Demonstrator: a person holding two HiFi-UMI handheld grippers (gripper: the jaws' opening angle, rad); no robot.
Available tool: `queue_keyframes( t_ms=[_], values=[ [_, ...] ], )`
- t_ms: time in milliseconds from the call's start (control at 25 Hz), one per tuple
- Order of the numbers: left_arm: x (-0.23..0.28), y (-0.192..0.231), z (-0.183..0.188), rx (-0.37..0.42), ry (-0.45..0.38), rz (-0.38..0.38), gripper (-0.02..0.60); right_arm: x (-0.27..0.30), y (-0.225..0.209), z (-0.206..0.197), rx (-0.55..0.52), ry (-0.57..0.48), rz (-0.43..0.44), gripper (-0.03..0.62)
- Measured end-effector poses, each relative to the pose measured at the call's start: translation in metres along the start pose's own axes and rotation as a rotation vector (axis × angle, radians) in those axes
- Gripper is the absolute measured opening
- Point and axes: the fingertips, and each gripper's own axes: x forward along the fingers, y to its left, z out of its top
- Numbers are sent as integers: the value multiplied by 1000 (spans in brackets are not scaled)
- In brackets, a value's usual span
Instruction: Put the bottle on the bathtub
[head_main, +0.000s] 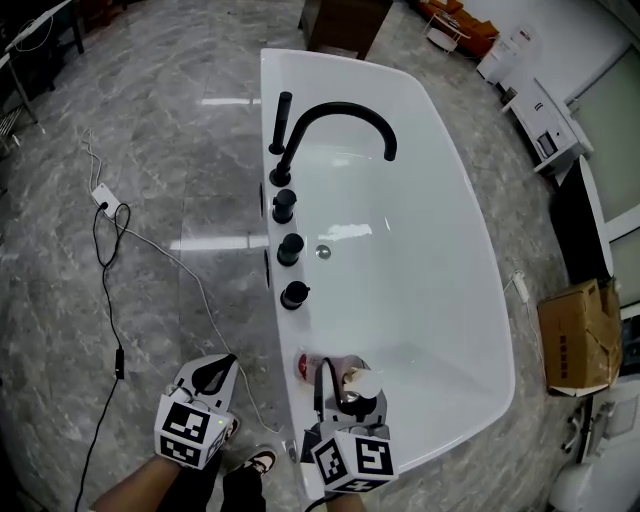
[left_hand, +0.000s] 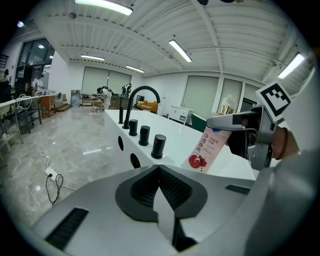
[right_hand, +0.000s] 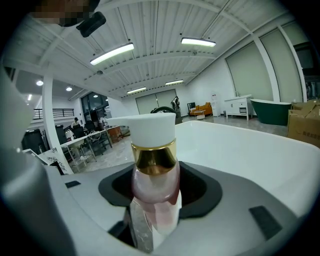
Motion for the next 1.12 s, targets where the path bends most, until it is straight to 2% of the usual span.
queue_keyframes(
  t_ms=[400, 640, 1120],
  values=[
    [17, 10, 2, -1, -9, 7, 16, 29, 4, 6, -41, -6, 26, 235],
    [26, 24, 14, -54, -39, 40, 16, 42, 8, 12, -54, 2, 43, 235],
    [39, 29, 16, -92, -48, 50, 17, 57, 18, 13, -108, -23, 73, 235]
  ],
)
